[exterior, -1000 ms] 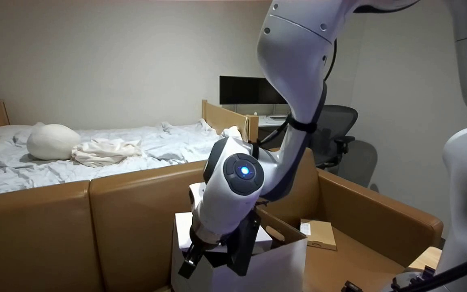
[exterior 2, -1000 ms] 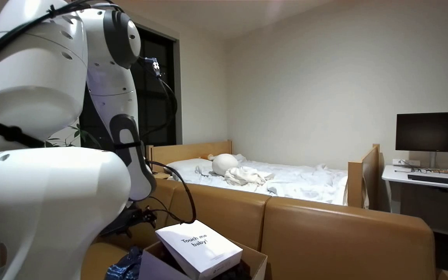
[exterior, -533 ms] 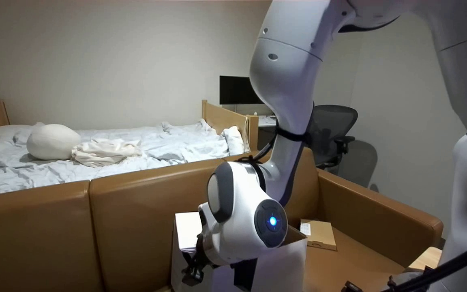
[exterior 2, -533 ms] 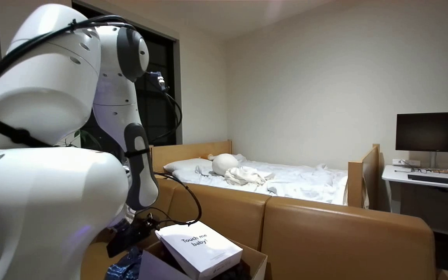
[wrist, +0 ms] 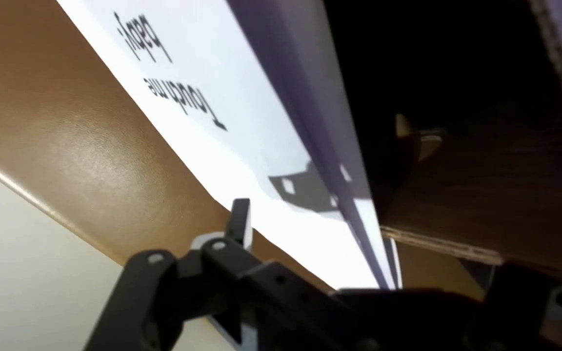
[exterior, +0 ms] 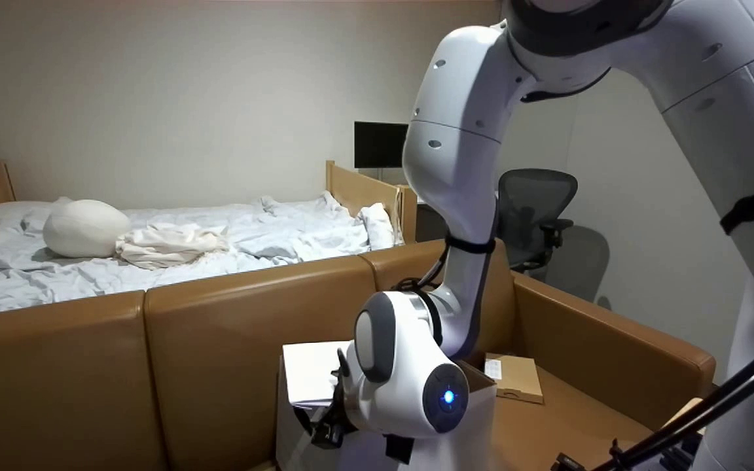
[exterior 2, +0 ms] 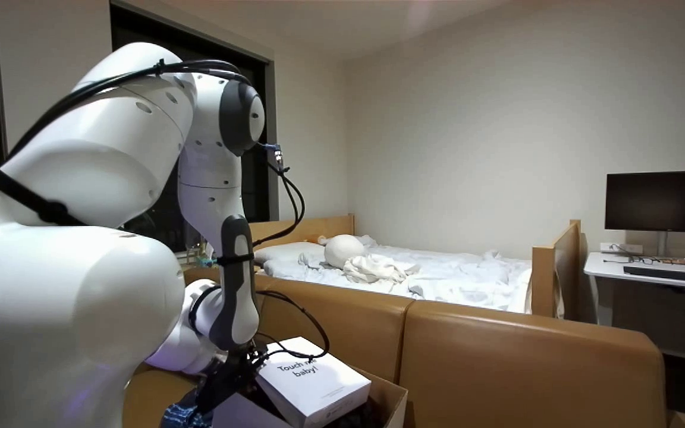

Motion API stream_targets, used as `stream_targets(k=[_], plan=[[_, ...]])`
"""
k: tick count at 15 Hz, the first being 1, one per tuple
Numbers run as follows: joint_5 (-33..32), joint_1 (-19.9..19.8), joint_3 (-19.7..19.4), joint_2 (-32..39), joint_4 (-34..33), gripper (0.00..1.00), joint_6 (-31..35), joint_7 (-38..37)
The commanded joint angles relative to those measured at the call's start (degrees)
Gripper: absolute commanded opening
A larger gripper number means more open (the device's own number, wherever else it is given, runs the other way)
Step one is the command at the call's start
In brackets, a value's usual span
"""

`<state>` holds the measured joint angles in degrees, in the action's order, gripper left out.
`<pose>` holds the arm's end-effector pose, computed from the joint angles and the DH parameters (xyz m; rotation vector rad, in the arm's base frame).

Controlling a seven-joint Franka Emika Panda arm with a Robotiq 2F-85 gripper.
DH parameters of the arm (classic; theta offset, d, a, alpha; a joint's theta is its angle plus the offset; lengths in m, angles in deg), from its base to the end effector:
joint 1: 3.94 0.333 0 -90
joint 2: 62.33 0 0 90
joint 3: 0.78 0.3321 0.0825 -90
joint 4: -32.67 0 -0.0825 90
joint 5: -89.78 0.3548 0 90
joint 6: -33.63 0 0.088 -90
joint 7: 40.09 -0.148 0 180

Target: Pick up the cloth and two books from the box and put them on the sofa

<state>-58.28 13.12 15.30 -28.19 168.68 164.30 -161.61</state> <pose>0.4043 0.2499 0.0805 2.3292 1.0835 1.2764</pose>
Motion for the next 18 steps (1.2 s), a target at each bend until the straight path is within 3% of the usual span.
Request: stream_targets(k=[1, 2, 5, 12, 14, 18], plan=[[-0.67, -3.56, 2.00, 1.79, -1.49, 0.90, -1.62, 2.81], [-0.66, -3.91, 2.19, 1.80, -1.83, 0.74, -1.51, 2.90], [-0.49, -4.57, 2.31, 2.19, -3.16, 0.52, -1.25, 3.62], [0.93, -5.04, 2.24, 2.16, -5.51, 0.10, -0.37, 7.46], [1.33, -5.29, 2.29, 1.66, -5.92, 0.02, 0.14, 8.69], [3.44, -6.32, 2.55, 0.05, -6.31, 0.02, 1.51, 10.94]])
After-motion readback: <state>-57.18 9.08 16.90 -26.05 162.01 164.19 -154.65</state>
